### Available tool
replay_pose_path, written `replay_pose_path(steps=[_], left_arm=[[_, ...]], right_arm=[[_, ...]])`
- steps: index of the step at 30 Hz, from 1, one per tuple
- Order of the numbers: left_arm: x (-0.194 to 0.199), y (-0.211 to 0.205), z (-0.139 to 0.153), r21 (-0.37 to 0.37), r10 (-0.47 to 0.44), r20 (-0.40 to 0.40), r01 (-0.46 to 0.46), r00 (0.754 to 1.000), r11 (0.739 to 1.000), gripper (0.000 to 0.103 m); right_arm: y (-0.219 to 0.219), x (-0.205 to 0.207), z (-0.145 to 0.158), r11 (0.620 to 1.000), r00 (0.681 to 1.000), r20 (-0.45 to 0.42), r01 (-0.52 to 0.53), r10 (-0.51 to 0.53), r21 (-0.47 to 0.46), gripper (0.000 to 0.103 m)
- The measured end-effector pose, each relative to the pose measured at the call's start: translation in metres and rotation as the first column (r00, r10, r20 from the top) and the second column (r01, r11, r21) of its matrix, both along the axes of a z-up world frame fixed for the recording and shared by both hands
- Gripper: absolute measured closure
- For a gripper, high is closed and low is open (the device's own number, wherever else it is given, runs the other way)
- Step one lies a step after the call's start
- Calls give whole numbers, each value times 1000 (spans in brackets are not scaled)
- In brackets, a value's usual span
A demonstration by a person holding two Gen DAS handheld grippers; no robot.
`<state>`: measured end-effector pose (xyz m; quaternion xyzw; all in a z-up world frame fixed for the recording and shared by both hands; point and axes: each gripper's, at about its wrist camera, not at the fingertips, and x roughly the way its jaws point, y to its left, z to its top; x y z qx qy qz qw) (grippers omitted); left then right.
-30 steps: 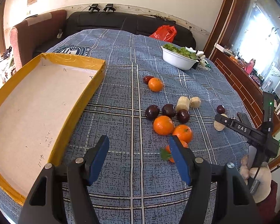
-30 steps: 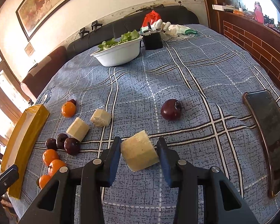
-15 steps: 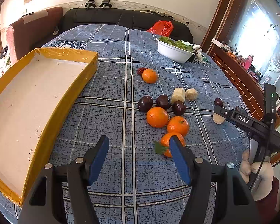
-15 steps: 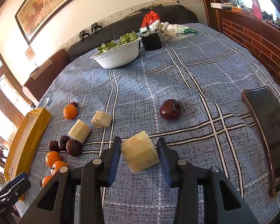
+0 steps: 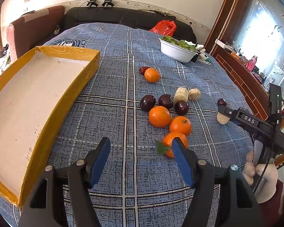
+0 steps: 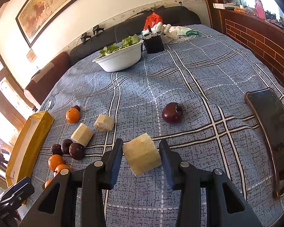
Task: Organize fruits
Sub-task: 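Grasp an orange with the left gripper while the right gripper holds the cube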
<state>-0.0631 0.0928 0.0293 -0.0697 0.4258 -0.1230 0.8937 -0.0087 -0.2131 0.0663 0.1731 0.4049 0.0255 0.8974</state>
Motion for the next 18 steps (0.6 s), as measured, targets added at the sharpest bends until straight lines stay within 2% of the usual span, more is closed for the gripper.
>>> replay_pose_path(steps=[4,6,11,15,18], left_arm=[[-2,-1,2,7,-6,3,6,1000,1000,36],[-5,-4,4,12,-22,17,22,1000,1000,32],[-9,-24,-1,29,-111,21,111,994,993,32],[-5,-45,-4,129,-161,57,153,985,980,32],[7,-50,-12,129,-172,25,168,985,977,32]], right_arm=[[0,-1,1,1000,1000,7,-1,1,6,61],[-1,-2,2,1000,1000,17,4,-4,9,61],[-2,-4,5,1000,1000,30,5,-6,13,61],[1,-1,4,1000,1000,22,-14,13,20,61],[1,-2,5,1000,999,28,-18,17,21,61]])
